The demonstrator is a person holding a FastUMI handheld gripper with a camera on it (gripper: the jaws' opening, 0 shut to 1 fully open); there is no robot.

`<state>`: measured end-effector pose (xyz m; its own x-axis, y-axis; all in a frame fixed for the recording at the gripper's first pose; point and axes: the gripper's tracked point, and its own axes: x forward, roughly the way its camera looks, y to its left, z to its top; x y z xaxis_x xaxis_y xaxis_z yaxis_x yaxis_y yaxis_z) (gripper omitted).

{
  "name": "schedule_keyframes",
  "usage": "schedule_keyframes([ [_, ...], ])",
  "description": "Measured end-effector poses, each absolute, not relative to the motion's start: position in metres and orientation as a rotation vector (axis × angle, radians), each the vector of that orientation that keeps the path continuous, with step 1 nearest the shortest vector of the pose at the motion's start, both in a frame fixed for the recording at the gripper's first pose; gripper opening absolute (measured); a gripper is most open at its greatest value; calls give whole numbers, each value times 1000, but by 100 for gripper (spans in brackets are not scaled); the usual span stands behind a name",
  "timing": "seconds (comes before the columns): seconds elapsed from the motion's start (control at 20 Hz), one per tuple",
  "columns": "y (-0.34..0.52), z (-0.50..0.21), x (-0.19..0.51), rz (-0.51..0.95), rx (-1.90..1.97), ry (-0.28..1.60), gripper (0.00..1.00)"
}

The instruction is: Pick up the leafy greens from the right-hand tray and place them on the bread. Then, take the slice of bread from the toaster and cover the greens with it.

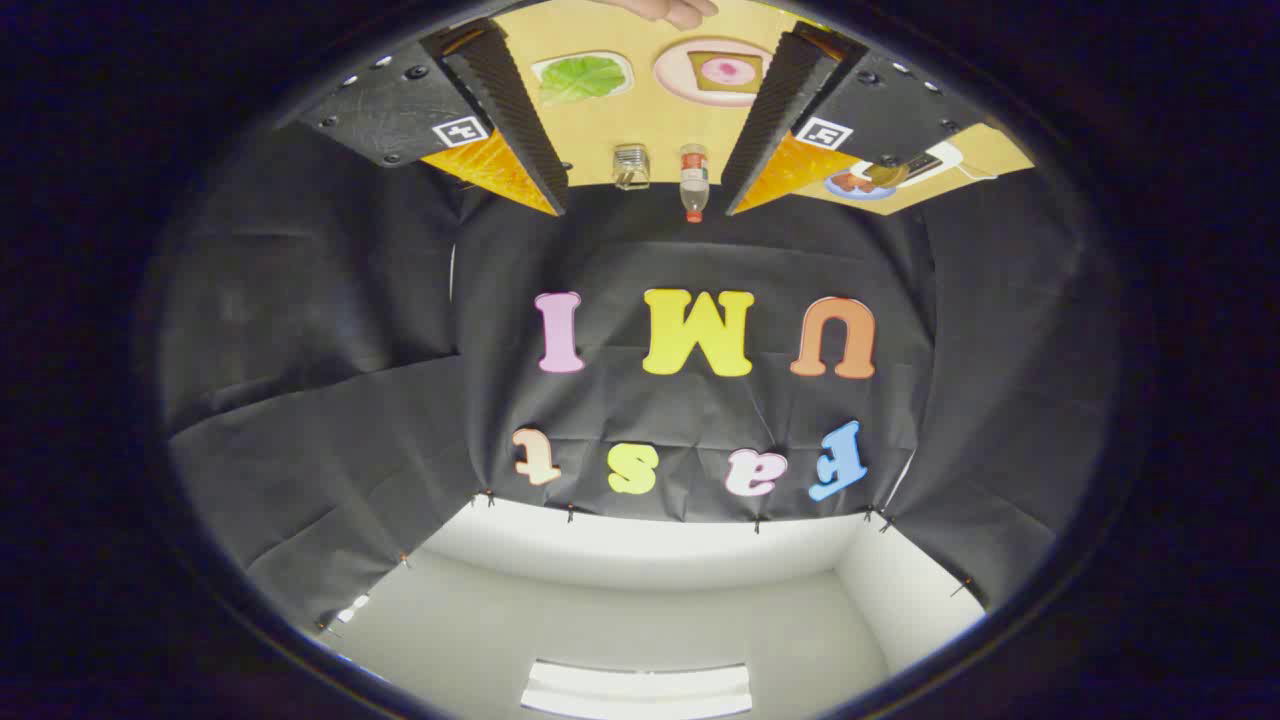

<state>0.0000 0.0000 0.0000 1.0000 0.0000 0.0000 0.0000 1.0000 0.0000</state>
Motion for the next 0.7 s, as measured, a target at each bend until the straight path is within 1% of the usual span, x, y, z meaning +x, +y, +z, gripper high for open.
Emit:
schedule_keyframes([
  [0.35,-11,-10,13,55,5,-16,95],
  [0.7,-46,-15,22,65,-9,-8,95],
])
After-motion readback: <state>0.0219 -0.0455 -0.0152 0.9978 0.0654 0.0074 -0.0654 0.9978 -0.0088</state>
